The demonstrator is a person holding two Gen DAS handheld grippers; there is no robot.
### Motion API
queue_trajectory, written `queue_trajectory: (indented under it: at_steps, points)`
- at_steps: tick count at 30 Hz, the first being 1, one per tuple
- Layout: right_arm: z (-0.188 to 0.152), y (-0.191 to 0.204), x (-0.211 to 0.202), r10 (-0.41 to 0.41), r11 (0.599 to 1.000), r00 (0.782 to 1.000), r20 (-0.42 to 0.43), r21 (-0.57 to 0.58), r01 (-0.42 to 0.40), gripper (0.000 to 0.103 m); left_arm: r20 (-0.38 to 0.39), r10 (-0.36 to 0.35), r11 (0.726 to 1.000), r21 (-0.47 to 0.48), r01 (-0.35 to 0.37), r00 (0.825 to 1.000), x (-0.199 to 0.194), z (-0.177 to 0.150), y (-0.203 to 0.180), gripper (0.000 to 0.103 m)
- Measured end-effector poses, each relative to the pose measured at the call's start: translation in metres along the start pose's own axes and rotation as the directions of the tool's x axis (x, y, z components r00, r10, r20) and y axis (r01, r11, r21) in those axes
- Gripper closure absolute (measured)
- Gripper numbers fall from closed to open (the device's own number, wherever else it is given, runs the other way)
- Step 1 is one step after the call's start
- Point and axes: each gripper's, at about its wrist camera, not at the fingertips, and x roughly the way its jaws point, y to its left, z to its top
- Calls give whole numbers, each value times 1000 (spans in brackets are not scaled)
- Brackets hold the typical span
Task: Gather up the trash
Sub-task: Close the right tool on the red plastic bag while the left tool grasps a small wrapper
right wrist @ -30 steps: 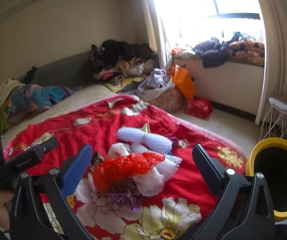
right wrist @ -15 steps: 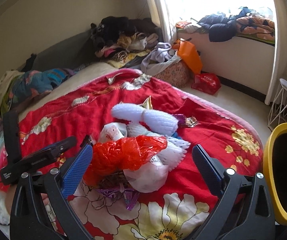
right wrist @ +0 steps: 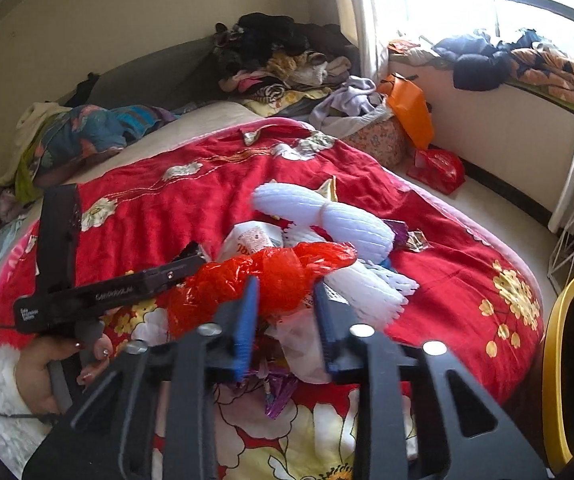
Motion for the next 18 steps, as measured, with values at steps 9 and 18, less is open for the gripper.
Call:
queue_trajectory:
  at_steps: [9, 18]
  points:
    - [3, 4, -15, 11, 1000, 998, 67, -13, -10, 96, 40, -38, 999, 9, 38, 998, -16, 3, -9, 92]
    - [15, -7, -50, 31, 999, 985, 169, 39, -38, 98, 151, -58, 998, 40, 53, 987, -58, 16, -32, 96]
